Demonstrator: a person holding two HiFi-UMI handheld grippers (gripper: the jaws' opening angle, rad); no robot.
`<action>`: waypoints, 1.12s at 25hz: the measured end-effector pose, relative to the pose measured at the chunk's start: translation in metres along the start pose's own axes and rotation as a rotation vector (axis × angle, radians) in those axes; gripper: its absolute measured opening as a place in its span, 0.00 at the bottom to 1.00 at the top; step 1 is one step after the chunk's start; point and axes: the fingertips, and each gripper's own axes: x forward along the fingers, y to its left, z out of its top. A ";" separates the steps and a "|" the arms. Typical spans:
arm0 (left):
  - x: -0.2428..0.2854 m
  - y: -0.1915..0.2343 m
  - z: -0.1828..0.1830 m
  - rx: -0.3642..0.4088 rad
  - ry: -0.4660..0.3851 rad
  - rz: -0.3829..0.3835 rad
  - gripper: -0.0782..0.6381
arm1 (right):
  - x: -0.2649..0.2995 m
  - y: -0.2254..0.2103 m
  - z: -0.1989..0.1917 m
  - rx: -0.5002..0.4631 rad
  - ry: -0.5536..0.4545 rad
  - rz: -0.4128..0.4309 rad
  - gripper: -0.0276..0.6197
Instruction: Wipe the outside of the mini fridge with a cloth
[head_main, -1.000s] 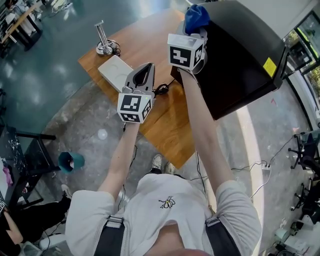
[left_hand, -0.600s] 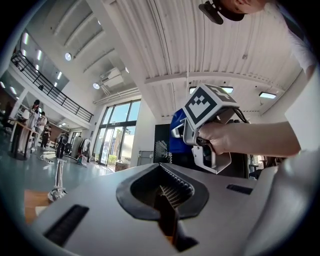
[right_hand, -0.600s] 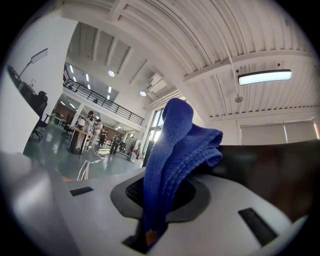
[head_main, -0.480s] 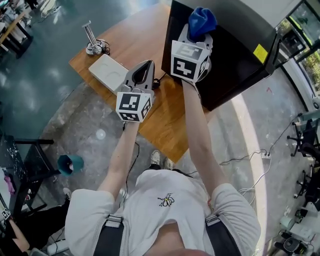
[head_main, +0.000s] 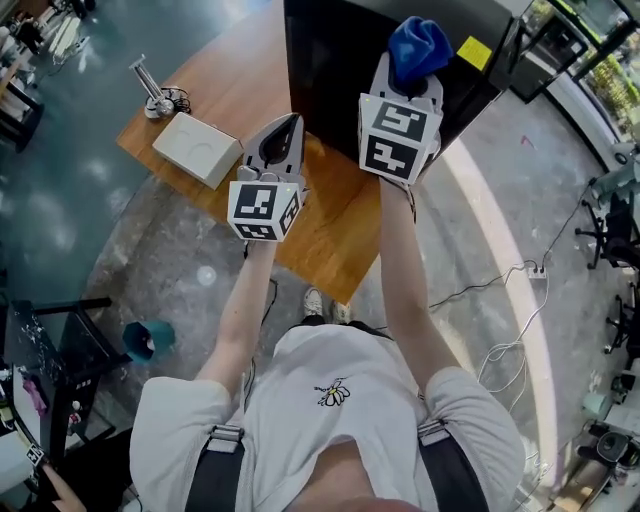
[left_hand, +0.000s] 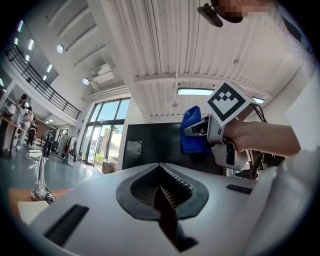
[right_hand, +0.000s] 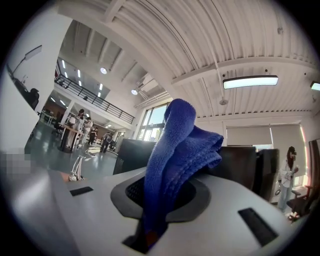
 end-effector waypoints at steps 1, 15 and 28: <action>0.001 -0.006 0.000 0.001 0.000 -0.010 0.11 | -0.006 -0.008 -0.001 -0.002 0.002 -0.009 0.15; 0.007 -0.062 0.021 -0.008 -0.031 -0.079 0.11 | -0.076 -0.105 -0.025 -0.002 0.038 -0.128 0.15; 0.006 -0.065 0.015 -0.014 -0.025 -0.053 0.11 | -0.091 -0.105 -0.022 0.022 0.020 -0.098 0.15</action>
